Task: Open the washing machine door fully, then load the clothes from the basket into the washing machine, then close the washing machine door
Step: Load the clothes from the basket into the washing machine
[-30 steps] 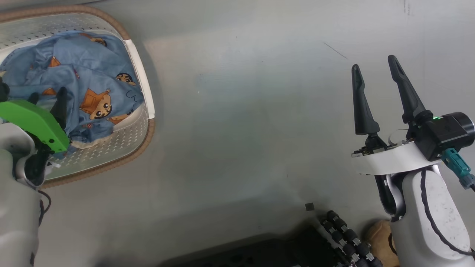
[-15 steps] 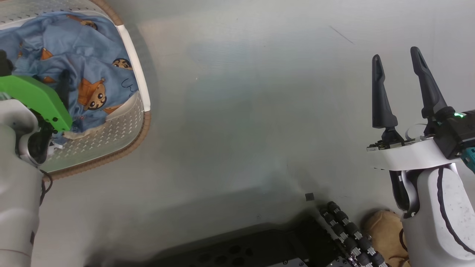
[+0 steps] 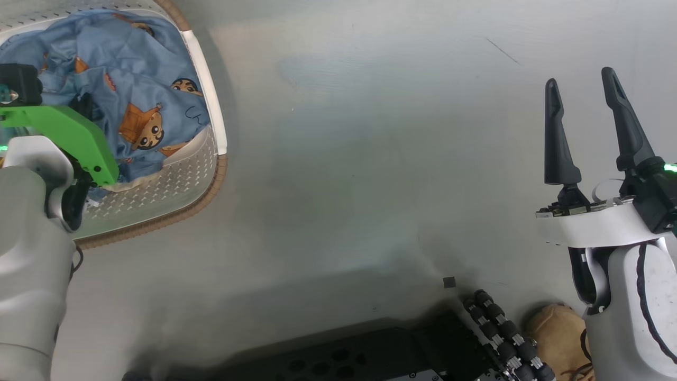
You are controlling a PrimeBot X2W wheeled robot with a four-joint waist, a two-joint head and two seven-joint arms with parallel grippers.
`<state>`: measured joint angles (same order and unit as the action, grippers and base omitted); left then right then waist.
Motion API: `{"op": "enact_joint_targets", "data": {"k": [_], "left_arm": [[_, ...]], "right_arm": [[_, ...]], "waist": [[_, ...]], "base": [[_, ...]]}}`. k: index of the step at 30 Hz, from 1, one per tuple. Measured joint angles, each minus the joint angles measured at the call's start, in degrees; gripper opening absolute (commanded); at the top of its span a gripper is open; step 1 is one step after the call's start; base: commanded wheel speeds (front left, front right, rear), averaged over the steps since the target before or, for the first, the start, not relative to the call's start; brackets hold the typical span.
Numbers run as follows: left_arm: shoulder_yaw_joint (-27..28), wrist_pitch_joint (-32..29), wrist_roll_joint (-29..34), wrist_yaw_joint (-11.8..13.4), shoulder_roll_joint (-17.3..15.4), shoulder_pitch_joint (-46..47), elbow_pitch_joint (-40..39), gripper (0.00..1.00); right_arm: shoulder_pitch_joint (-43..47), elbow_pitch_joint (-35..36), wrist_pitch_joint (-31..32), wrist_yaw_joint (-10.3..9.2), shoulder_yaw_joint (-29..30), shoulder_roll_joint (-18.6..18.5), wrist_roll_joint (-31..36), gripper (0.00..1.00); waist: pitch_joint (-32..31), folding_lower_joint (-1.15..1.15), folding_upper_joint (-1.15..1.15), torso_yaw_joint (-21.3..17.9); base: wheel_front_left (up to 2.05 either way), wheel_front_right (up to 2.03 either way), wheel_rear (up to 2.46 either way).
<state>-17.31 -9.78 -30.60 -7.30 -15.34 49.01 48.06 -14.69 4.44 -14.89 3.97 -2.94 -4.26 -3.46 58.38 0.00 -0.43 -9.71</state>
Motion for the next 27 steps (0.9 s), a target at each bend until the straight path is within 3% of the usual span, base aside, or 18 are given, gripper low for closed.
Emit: {"op": "enact_joint_targets", "data": {"k": [11,21,27], "left_arm": [[-0.6,10.8,-2.0,0.0,3.3,0.0,1.2,0.00],[-0.4,24.9,-7.3,0.0,5.9,-6.3,0.4,0.00],[0.3,25.0,-7.8,0.0,6.2,-9.5,-1.2,0.00]], "right_arm": [[-0.4,-0.9,0.0,0.01,1.9,-0.2,0.0,1.00],[-2.7,-3.4,0.0,0.10,3.1,0.0,-0.8,1.00],[-3.7,-4.7,0.0,0.49,3.9,0.3,-1.6,1.00]], "waist": [[-1.1,0.00,0.00,2.4],[-7.8,0.00,0.00,6.0],[-12.4,0.00,0.00,8.1]], "base": [[0.00,0.00,0.00],[0.00,0.00,0.00],[0.00,0.00,0.00]]}}
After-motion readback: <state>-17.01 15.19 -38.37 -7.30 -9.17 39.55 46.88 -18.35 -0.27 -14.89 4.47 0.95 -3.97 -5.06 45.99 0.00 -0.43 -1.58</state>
